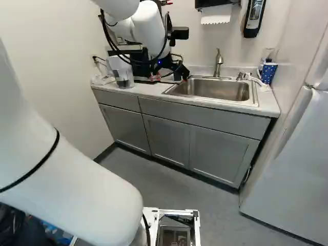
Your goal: Rinse the cup and place it in the tray
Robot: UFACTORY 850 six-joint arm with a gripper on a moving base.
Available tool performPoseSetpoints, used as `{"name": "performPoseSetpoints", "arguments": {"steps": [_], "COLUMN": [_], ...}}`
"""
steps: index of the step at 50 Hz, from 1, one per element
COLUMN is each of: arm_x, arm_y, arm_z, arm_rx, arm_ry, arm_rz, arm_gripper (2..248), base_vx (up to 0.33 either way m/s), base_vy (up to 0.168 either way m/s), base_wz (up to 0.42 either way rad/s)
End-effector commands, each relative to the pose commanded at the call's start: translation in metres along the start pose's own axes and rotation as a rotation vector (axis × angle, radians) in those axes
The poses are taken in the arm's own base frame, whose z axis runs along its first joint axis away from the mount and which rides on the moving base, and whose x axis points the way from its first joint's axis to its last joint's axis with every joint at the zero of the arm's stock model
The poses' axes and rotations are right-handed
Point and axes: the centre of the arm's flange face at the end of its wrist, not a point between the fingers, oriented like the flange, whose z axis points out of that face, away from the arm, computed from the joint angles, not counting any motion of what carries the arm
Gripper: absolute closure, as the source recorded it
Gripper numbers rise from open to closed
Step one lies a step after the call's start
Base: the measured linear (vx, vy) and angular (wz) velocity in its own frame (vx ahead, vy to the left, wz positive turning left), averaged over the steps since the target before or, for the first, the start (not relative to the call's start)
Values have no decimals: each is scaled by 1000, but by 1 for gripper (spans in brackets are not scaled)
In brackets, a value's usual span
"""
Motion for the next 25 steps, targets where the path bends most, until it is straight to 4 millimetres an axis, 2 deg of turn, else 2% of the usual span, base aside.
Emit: {"name": "performPoseSetpoints", "arguments": {"steps": [13,25], "arm_x": [0,0], "arm_y": [0,0], "arm_z": [0,0], "arm_rx": [0,0], "arm_ry": [0,0], "arm_rz": [0,0], "arm_gripper": [3,3], "base_vx": [-78,-8], "base_vy": [79,5], "base_wz": [-2,8]}}
